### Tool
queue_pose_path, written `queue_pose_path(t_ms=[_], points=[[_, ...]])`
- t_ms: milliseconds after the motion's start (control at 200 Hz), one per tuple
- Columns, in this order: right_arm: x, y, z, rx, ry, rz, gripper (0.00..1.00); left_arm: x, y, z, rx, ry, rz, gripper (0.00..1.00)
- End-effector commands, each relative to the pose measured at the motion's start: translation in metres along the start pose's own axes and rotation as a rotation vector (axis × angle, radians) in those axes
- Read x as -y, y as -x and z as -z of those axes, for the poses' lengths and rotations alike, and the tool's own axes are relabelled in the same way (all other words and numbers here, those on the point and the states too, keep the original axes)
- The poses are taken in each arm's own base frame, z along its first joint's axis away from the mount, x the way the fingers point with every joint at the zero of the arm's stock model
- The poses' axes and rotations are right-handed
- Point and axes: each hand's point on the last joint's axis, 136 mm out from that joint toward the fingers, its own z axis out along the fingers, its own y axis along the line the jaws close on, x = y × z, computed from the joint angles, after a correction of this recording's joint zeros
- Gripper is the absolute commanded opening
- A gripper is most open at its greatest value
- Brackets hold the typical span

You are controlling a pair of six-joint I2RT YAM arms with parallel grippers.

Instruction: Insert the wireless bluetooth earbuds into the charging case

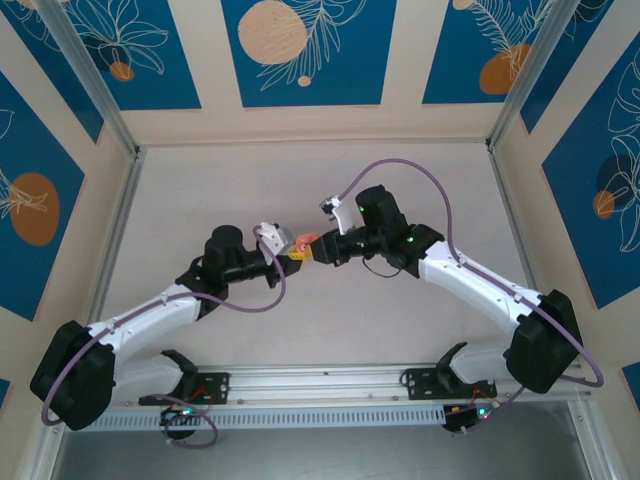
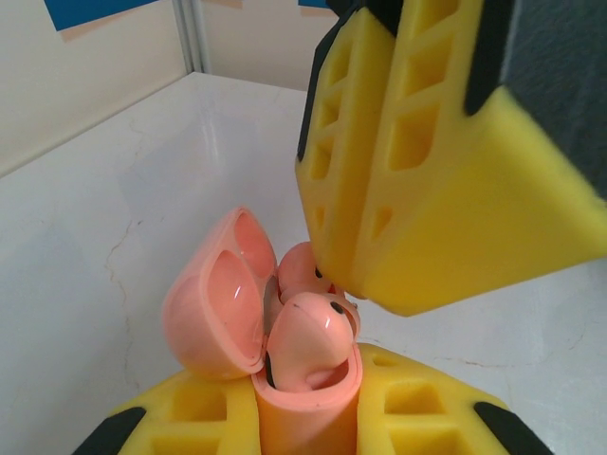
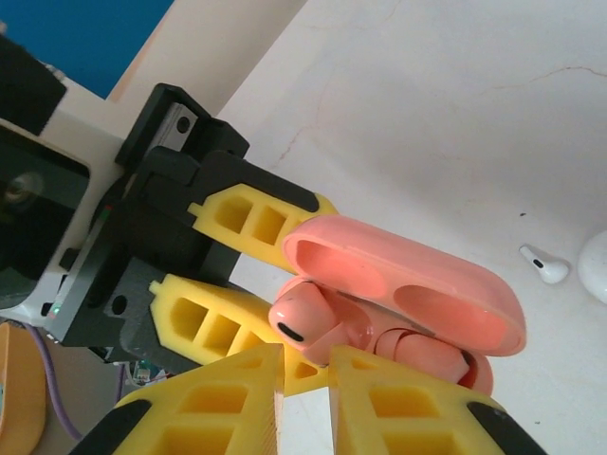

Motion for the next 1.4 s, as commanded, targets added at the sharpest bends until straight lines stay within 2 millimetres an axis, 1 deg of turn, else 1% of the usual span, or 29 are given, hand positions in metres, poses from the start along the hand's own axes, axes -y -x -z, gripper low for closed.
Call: queue_pose_path(t_ms=[0,260,490,630,755,900,995,1075,1165,1305,1395], points=[[0.000,0.009,0.002,0.011,-0.004,-0.003,0.20,0.010,0.009,0.003,0.034,-0.034,-0.023,0.15],[0.005,0.009,-0.006,-0.006,-0.005,-0.013,0.19,0.011,0.011,0.003,0.036,-0.035,-0.027,0.15],[0.012,0.013,-0.008,-0.003,-0.035,-0.015,0.20,0.011,0.011,0.004,0.035,-0.033,-0.030,0.15],[0.015,0.012,-0.008,-0.012,-0.058,-0.017,0.24,0.010,0.010,0.003,0.034,-0.031,-0.031,0.15],[0.011,0.014,0.002,0.006,-0.068,0.002,0.28,0.010,0.009,0.003,0.031,-0.029,-0.028,0.15],[0.003,0.018,0.018,0.043,-0.072,0.025,0.29,0.010,0.008,0.004,0.030,-0.024,-0.028,0.15],[-0.004,0.021,0.024,0.059,-0.059,0.035,0.29,0.010,0.007,0.005,0.030,-0.023,-0.027,0.15],[-0.010,0.022,0.024,0.058,-0.028,0.038,0.28,0.010,0.007,0.005,0.030,-0.024,-0.027,0.15],[-0.018,0.022,0.021,0.044,0.018,0.045,0.22,0.010,0.007,0.005,0.029,-0.023,-0.027,0.15],[-0.028,0.020,0.014,0.015,0.064,0.058,0.20,0.010,0.006,0.006,0.029,-0.020,-0.025,0.15],[-0.029,0.017,0.009,-0.005,0.072,0.059,0.20,0.011,0.007,0.006,0.031,-0.021,-0.025,0.15]])
